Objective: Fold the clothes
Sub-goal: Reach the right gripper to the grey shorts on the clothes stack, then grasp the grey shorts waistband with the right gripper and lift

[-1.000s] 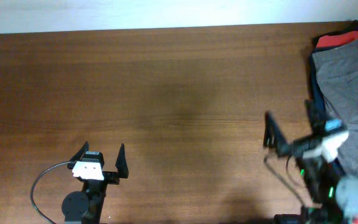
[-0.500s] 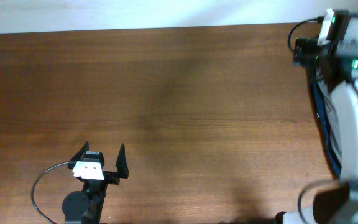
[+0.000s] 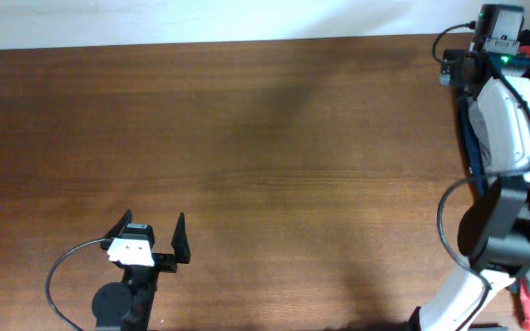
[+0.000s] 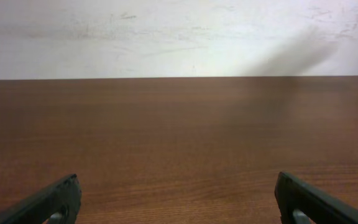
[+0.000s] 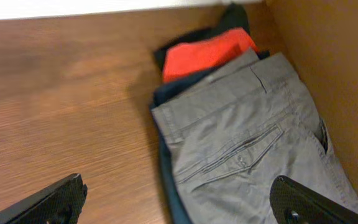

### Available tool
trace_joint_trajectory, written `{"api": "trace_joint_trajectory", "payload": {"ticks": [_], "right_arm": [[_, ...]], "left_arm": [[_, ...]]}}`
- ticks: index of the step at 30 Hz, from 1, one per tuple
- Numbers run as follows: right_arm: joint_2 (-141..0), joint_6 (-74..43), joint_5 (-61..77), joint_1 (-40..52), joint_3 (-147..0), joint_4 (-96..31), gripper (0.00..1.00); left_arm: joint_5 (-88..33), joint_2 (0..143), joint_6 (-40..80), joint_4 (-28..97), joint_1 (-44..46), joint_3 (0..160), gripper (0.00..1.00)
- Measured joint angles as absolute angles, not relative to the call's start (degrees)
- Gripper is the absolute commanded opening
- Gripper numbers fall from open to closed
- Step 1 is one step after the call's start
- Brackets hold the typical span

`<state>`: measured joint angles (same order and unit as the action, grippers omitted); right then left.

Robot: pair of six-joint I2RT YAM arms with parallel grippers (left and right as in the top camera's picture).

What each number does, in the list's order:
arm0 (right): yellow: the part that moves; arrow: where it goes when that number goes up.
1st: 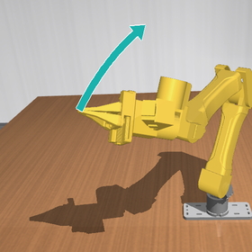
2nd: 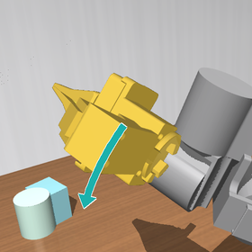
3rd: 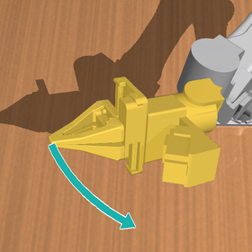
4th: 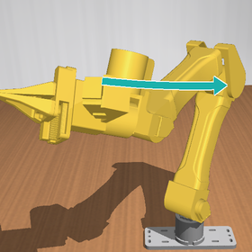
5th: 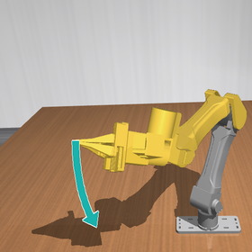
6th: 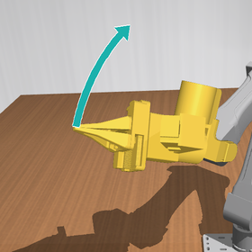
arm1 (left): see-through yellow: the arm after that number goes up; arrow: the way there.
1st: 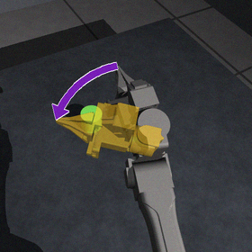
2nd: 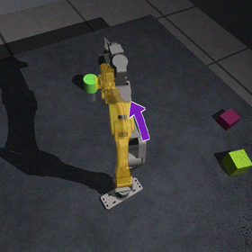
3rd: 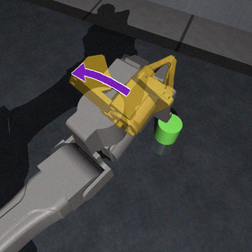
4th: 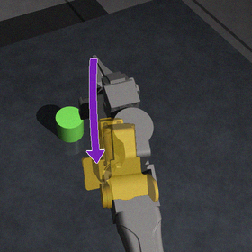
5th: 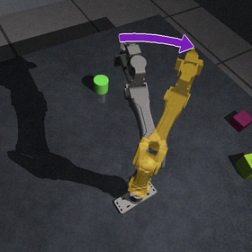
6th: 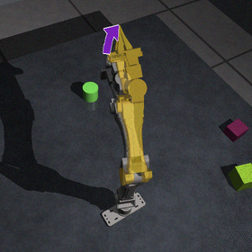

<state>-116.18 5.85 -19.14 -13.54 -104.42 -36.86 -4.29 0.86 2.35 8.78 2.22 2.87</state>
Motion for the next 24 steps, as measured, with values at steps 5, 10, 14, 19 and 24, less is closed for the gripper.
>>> {"api": "trace_joint_trajectory", "payload": {"ticks": [5,10,14,19,24], "right_arm": [[-122.2,6.0,-19.9,-16.5,-104.5,-34.4,0.99],[-127.6,6.0,-20.2,-18.5,-104.5,-30.9,0.99],[-130.0,6.0,-20.1,-19.0,-104.5,-27.7,0.99],[-130.9,6.0,-17.8,-19.0,-104.5,-24.9,0.99],[-132.2,6.0,-15.2,-19.0,-104.5,-23.6,0.99]], "left_arm": [[-4.3,0.8,2.3,8.8,2.2,2.9,0.99],[-4.3,0.8,2.3,8.8,2.2,2.9,0.99],[-4.3,0.8,2.3,8.8,2.2,2.9,0.99],[-4.3,0.8,2.3,8.8,2.2,2.9,0.99],[-4.3,0.8,2.3,8.8,2.2,2.9,0.99]]}}
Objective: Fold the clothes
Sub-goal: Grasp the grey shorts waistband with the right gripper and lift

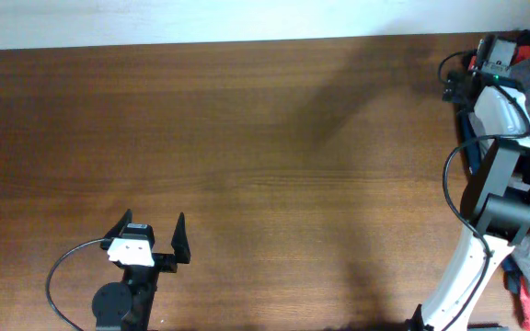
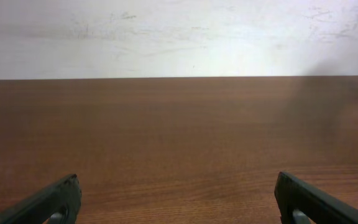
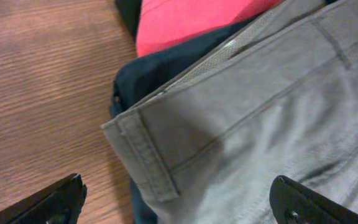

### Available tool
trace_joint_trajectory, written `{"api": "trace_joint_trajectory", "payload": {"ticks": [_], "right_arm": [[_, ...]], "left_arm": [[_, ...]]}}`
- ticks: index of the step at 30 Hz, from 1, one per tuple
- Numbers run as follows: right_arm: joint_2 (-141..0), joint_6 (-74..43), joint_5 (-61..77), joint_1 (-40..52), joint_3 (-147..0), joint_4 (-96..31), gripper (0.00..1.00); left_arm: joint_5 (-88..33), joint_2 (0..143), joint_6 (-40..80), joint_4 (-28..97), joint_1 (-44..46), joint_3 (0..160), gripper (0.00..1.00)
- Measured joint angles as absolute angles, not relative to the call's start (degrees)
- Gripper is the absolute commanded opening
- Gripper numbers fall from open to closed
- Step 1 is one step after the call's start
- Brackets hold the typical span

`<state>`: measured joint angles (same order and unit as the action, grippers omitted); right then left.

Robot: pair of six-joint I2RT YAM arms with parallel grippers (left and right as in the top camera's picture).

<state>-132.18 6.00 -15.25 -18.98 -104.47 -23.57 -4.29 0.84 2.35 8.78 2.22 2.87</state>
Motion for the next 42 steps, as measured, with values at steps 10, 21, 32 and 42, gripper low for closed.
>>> {"api": "trace_joint_trajectory", "payload": {"ticks": [10,21,32,42], "right_arm": [[-134.6,6.2,-14.0,-19.0,-104.5,-22.0,0.79],[-134.6,6.3,-15.8,-19.0,-104.5,-21.3,0.57],[-134.7,4.4,-16.7,-19.0,-104.5,-20.7,0.04],[-134.4,1.0,-17.7,-18.7,-104.5,-21.7,0.04]], "left_arm": [[-4.3,0.8,2.3,8.8,2.2,2.9,0.99],[-4.3,0.8,2.3,8.8,2.2,2.9,0.99],[-4.3,0.8,2.3,8.8,2.2,2.9,0.99],[-4.3,0.8,2.3,8.8,2.2,2.9,0.99]]}}
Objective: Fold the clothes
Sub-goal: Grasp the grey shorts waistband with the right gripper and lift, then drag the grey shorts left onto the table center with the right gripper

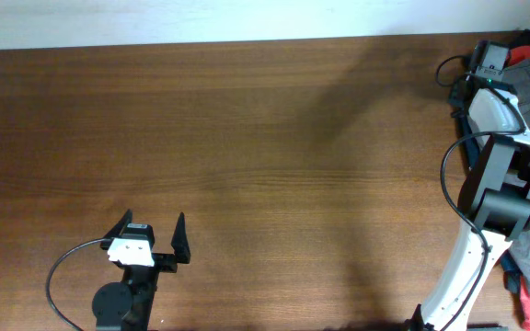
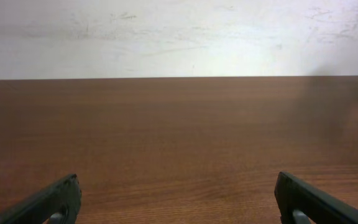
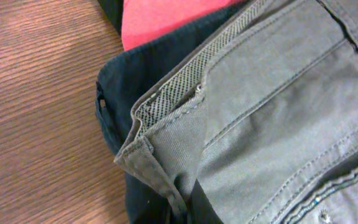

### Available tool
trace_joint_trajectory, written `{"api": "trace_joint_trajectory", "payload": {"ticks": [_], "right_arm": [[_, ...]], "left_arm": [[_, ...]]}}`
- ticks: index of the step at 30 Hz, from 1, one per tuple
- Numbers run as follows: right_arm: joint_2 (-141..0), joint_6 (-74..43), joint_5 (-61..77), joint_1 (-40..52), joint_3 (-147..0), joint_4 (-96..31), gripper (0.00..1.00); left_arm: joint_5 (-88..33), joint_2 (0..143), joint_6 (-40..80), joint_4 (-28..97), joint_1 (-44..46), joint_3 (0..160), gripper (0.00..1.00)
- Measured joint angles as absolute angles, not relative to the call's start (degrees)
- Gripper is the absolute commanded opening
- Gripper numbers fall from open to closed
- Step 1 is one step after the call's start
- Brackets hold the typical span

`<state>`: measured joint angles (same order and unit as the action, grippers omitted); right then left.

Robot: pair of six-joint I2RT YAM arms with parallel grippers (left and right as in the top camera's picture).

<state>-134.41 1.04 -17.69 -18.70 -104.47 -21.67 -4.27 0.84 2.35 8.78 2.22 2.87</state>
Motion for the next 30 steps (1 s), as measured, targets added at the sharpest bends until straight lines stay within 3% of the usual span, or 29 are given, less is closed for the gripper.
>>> {"api": "trace_joint_trajectory", "payload": {"ticks": [8,16,30], "right_arm": [[-127.4,-2.3,-14.9,-18.6,-104.5,-27.3,0.04],[-124.4,-5.3,-3.5,-16.0,-104.5,-35.5,0.04],[-120.3,-10.6,10.7,0.4,-104.5,-40.3,0.04]], "left_arm": [[-4.3,0.8,2.3,8.8,2.2,2.9,0.99],[-4.3,0.8,2.3,8.8,2.2,2.9,0.99],[-4.3,0.8,2.3,8.8,2.2,2.9,0.99]]}}
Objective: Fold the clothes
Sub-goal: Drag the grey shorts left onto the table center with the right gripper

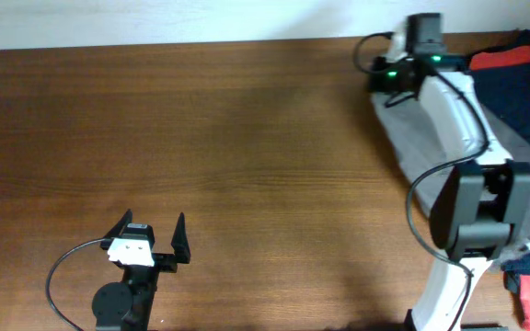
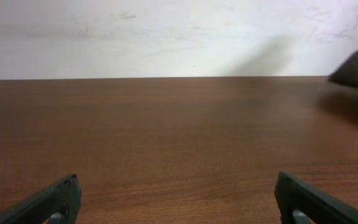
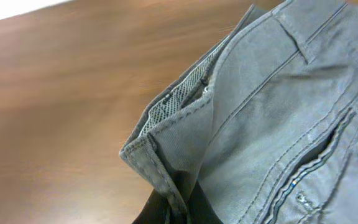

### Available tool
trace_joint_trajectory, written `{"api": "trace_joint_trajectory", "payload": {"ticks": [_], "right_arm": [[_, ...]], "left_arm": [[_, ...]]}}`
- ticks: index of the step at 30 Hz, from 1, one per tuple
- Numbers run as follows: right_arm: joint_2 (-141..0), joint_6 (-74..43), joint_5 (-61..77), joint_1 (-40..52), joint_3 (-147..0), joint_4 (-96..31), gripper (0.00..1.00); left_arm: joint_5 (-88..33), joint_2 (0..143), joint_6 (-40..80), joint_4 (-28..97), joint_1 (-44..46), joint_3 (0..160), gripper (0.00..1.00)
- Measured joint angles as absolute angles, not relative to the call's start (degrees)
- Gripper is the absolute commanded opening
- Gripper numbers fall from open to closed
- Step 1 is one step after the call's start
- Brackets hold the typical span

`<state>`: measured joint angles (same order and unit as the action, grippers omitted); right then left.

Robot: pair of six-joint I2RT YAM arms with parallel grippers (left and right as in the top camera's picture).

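My right gripper [image 1: 390, 86] is shut on the waistband of the grey trousers [image 1: 408, 138], which trail from it across the far right of the table. In the right wrist view the pinched waistband fold [image 3: 173, 180] rises from between my fingers, and the trousers [image 3: 278, 93] with a back pocket spread to the right over bare wood. My left gripper [image 1: 151, 237] stands open near the front left, far from the cloth. Its fingers [image 2: 55, 200] frame empty wood.
A navy garment [image 1: 527, 92] and a red one [image 1: 504, 58] lie at the far right edge, behind the trousers. More red cloth shows at the bottom right corner. The brown table [image 1: 247, 138] ends at a white wall [image 2: 166, 31].
My right gripper, still shut on the grey waistband, has moved left from the pile at the table's right edge. The trousers now lie out on the table. The left arm has not moved.
My right gripper was open above the pile of grey, navy and red clothes. Then it was open close over the grey waistband. Then it was shut on that waistband. Now the trousers are off the pile, further left on the wood.
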<state>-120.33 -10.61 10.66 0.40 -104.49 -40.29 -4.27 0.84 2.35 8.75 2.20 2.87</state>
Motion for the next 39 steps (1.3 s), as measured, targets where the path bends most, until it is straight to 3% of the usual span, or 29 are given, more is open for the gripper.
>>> {"api": "trace_joint_trajectory", "payload": {"ticks": [14,24,27,33,35,36,37,39], "right_arm": [[-120.3,-13.7,13.2,23.0,-104.5,-39.9,0.04],[-120.3,-24.1,13.9,34.5,-104.5,-35.6,0.04],[-120.3,-25.9,13.9,37.8,-104.5,-34.5,0.15],[-120.3,-28.8,14.5,44.6,-104.5,-32.1,0.15],[-120.3,-29.3,14.5,45.9,-104.5,-31.6,0.32],[-120.3,-29.5,14.7,46.4,-104.5,-31.5,0.51],[-120.3,-29.7,14.7,46.9,-104.5,-31.3,0.57],[-120.3,-29.9,14.6,47.1,-104.5,-31.2,0.58]], "left_arm": [[-4.3,0.8,2.3,8.8,2.2,2.9,0.99],[-4.3,0.8,2.3,8.8,2.2,2.9,0.99],[-4.3,0.8,2.3,8.8,2.2,2.9,0.99],[-4.3,0.8,2.3,8.8,2.2,2.9,0.99],[-4.3,0.8,2.3,8.8,2.2,2.9,0.99],[-4.3,0.8,2.3,8.8,2.2,2.9,0.99],[-4.3,0.8,2.3,8.8,2.2,2.9,0.99],[-4.3,0.8,2.3,8.8,2.2,2.9,0.99]]}}
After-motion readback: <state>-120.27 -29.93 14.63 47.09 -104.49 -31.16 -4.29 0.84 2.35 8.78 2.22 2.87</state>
